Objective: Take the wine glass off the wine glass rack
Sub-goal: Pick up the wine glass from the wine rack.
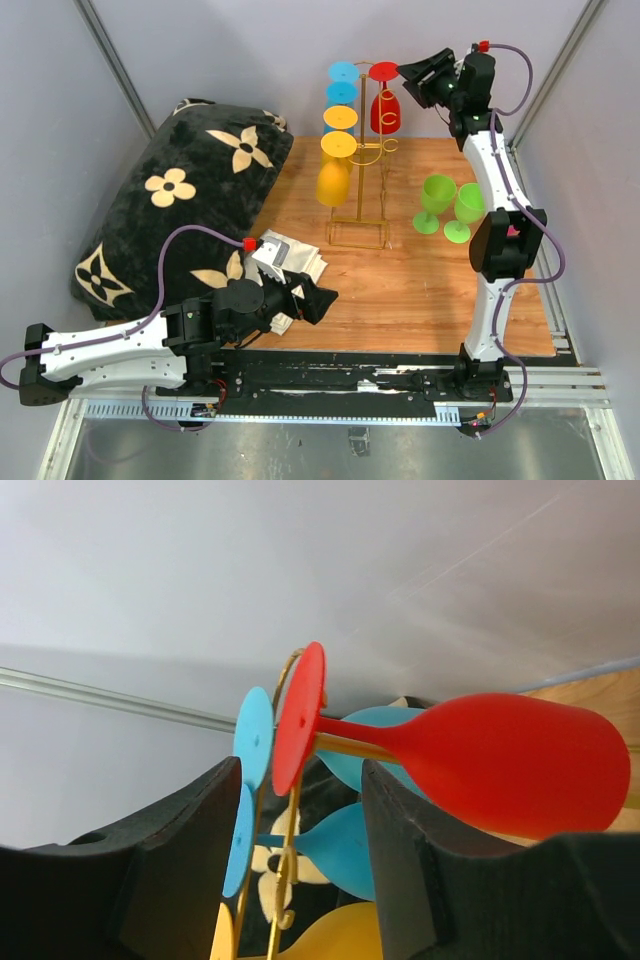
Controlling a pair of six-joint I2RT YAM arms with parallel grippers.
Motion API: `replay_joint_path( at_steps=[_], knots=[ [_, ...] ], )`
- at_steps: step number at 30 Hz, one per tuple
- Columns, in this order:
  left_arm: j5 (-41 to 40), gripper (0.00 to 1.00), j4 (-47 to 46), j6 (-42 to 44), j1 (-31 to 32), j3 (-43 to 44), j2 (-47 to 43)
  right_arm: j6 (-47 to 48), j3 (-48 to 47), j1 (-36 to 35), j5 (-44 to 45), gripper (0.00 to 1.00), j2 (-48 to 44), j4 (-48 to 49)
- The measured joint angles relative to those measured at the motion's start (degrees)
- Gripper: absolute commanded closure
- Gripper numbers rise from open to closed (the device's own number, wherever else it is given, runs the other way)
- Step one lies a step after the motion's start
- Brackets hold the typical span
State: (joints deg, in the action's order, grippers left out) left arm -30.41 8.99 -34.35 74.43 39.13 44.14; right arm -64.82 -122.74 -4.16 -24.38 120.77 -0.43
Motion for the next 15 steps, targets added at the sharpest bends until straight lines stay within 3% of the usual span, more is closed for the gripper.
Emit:
replay_joint_path(
  at_steps=[15],
  knots=[
    [0.0,0.00,0.2,-0.3,0.0,0.0,0.0,-2.6,-6.8,-0.4,1.5,0.62,4.4,-1.0]
  ],
)
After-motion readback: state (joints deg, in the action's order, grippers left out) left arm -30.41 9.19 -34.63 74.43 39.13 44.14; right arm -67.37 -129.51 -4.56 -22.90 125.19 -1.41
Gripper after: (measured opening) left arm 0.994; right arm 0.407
